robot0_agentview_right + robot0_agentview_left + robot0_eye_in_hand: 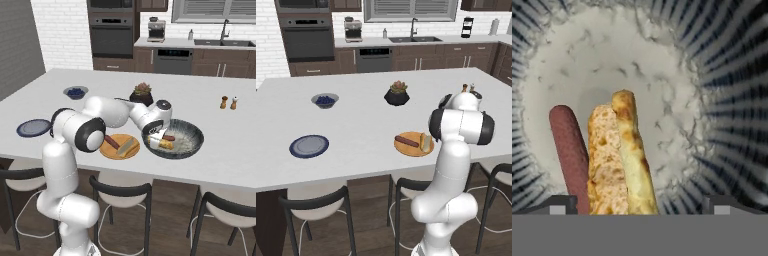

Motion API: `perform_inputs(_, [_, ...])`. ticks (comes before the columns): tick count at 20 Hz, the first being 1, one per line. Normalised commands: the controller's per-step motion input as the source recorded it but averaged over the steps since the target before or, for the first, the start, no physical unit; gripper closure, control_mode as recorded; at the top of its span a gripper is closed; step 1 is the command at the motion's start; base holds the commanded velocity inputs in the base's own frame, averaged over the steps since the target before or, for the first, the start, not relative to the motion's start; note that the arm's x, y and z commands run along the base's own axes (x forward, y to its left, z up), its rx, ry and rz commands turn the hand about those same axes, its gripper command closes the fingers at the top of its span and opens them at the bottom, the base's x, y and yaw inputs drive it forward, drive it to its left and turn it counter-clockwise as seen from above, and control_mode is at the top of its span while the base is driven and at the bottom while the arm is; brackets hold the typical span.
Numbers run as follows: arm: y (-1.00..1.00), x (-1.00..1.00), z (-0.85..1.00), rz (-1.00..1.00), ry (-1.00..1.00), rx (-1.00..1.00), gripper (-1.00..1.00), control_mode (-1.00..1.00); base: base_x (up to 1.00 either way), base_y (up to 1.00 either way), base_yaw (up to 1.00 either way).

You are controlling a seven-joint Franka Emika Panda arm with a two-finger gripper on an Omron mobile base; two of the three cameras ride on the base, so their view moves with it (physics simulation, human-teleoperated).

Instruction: Place one bun and one sausage from the bowl on each plate.

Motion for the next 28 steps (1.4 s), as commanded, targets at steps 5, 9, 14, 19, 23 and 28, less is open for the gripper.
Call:
perform_inputs(5, [0.04, 0.00, -0.03, 0.00, 0.02, 0.00, -1.00, -1.00, 0.00, 0.00, 0.00])
perform_inputs(9, [0.10, 0.00, 0.00, 0.00, 0.08, 0.00, -1.00, -1.00, 0.00, 0.00, 0.00])
perform_inputs(14, [-0.08, 0.00, -0.10, 0.00, 0.02, 0.06, -1.00, -1.00, 0.00, 0.00, 0.00])
perform_inputs(19, [-0.41, 0.01, -0.04, 0.00, 0.00, 0.10, -1.00, -1.00, 0.00, 0.00, 0.00])
perform_inputs(23, [-0.20, 0.22, -0.01, 0.02, 0.00, 0.01, -1.00, -1.00, 0.00, 0.00, 0.00])
perform_inputs(28, [0.00, 0.25, -0.16, 0.05, 0.07, 0.00, -1.00, -1.00, 0.00, 0.00, 0.00])
